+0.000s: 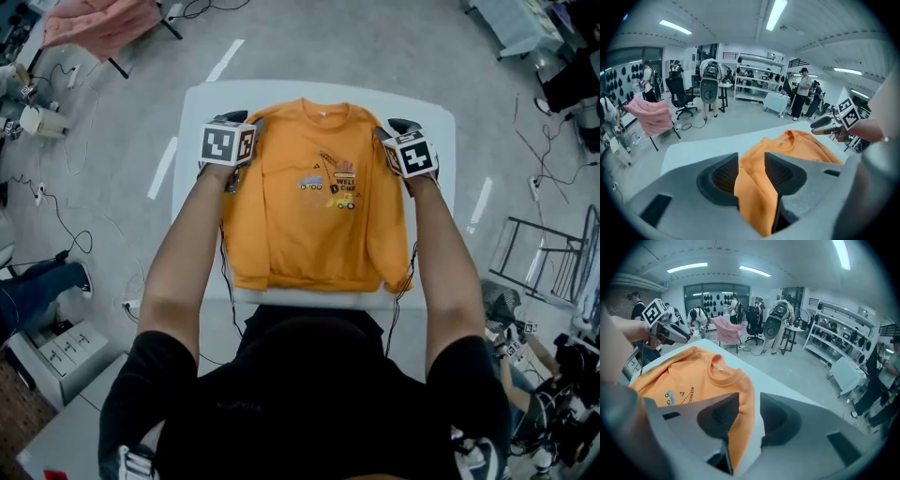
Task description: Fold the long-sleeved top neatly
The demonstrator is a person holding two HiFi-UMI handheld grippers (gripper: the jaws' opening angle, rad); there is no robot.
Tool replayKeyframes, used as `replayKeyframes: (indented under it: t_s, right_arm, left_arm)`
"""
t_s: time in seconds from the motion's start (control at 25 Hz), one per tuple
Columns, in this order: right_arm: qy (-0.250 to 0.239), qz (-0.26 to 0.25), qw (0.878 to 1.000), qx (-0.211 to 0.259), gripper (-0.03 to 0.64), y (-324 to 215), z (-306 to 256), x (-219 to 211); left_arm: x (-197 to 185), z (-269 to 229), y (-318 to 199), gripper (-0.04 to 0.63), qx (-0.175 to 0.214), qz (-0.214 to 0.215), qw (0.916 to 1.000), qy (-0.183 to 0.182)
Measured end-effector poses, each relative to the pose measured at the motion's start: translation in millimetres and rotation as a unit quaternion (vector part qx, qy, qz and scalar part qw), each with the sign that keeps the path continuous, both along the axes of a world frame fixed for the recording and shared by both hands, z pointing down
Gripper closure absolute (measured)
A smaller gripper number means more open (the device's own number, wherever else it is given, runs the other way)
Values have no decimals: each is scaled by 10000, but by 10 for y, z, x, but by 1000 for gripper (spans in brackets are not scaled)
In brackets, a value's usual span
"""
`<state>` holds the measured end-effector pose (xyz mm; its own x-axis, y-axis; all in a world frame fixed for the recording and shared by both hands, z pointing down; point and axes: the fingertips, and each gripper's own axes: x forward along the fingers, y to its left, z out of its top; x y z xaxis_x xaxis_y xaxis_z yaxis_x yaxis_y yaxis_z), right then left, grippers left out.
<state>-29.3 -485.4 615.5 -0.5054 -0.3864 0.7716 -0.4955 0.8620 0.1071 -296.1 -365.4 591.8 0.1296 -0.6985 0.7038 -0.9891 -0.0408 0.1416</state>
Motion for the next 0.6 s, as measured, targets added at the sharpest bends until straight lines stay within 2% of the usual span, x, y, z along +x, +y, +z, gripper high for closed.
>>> replayKeyframes:
  t_s: [0.16,0.36,0.48,0.56,0.6]
  right_arm:
    - [-220,196,9995,150,491,376,-238,138]
    - [-270,431,9979,388,539,1021,-417,408]
    - [-368,655,9959,508,566,1383,-518,600]
    - [-417,839,9940,567,599,1598,-571,757]
    - [-426,932,9930,579,612,1698,-581,848]
  left_arm:
    - [51,-179,364,433,192,91,9998,58]
    - [182,-299,880,434,422,330,9985,60]
    - [271,-359,1181,443,524,437,9975,182]
    - [316,-406,1364,551,604,416,9969,269]
    - [339,-424,1445,572,637,386,9968,294]
